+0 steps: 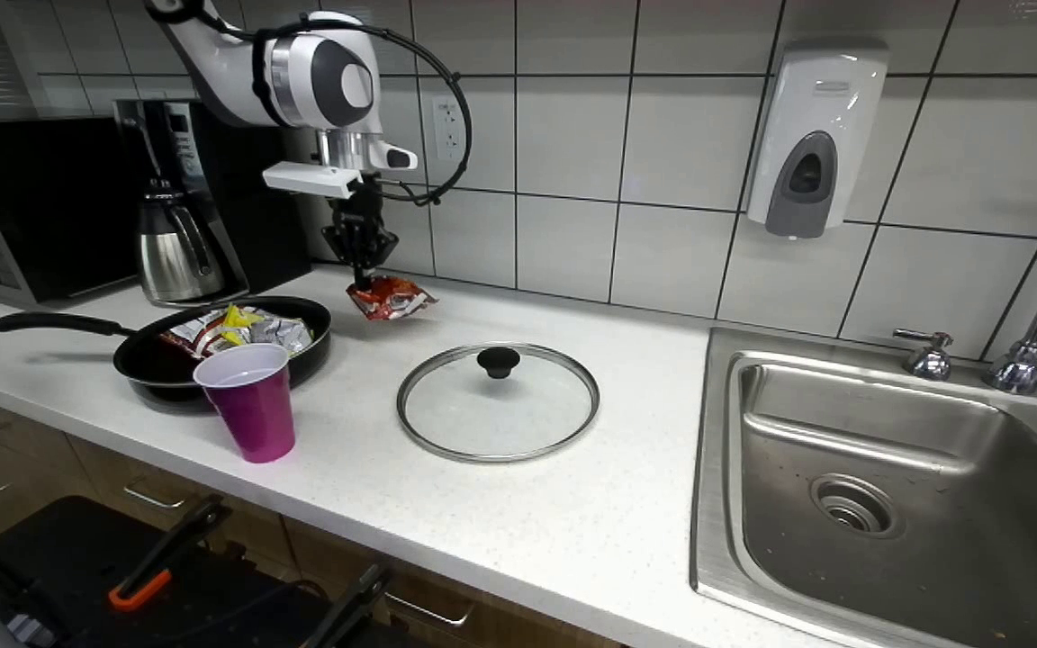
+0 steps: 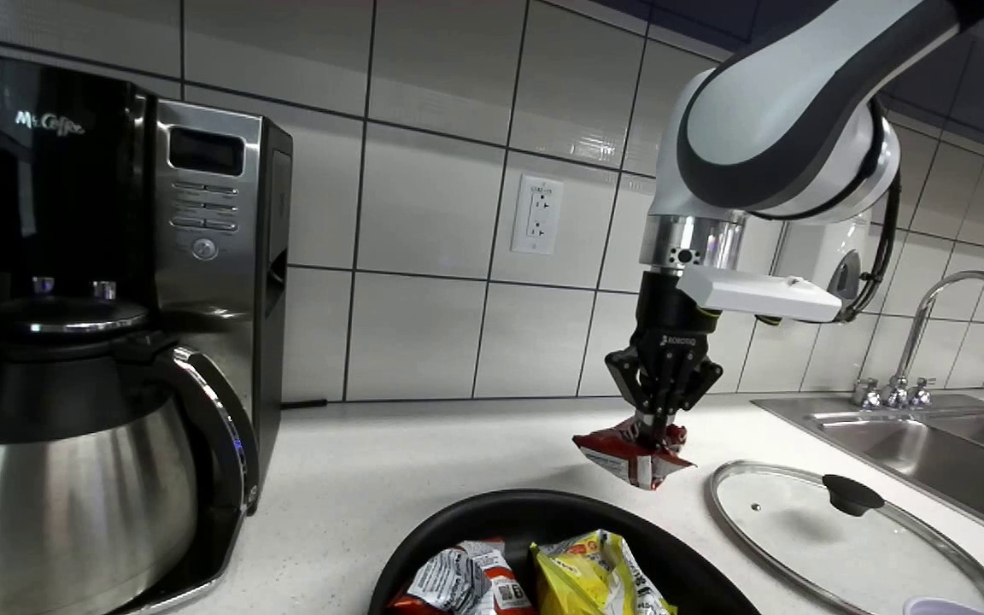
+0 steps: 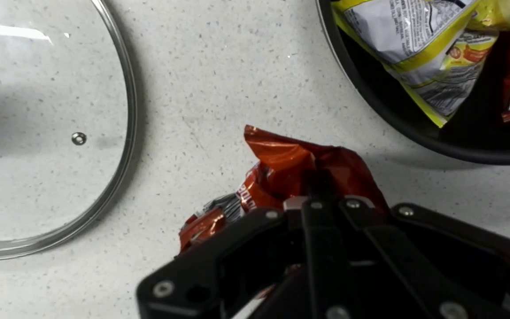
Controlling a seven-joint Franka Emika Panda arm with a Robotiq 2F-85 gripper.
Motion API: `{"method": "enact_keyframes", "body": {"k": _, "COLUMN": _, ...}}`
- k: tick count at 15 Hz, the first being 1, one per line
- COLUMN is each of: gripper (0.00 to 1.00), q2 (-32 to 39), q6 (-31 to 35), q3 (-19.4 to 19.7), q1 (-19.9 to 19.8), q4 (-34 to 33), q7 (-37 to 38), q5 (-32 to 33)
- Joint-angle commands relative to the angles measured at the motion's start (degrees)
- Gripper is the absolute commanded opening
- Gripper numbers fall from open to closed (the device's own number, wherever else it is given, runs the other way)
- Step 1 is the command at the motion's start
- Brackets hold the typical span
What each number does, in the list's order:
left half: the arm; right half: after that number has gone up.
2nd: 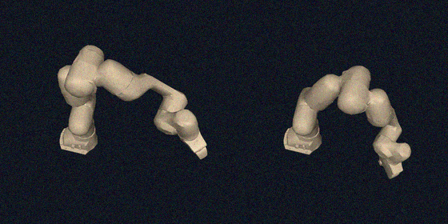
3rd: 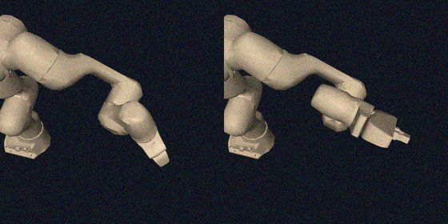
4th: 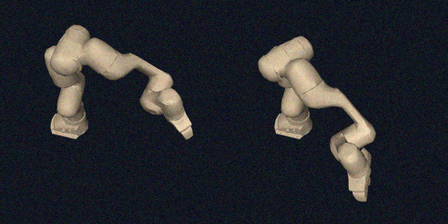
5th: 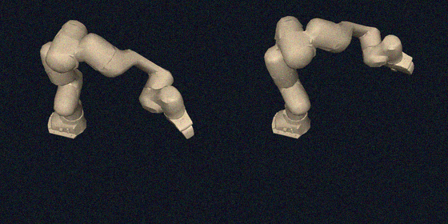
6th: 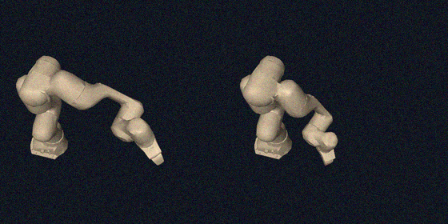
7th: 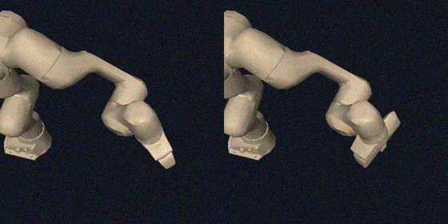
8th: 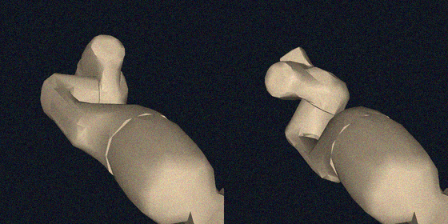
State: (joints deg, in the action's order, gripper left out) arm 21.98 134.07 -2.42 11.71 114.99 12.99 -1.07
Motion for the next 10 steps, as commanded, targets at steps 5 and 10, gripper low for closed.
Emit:
{"method": "enact_keyframes", "body": {"k": 5, "gripper": 0.0, "q2": -6.2, "q6": -0.6, "q3": -1.3, "q1": 2.9, "q4": 2.7, "q7": 4.4, "q5": 3.7}}
{"method": "enact_keyframes", "body": {"k": 10, "gripper": 0.0, "q2": -8.2, "q6": -1.3, "q3": -3.1, "q1": 4.9, "q4": 3.4, "q7": 6.2, "q5": 5.6}}
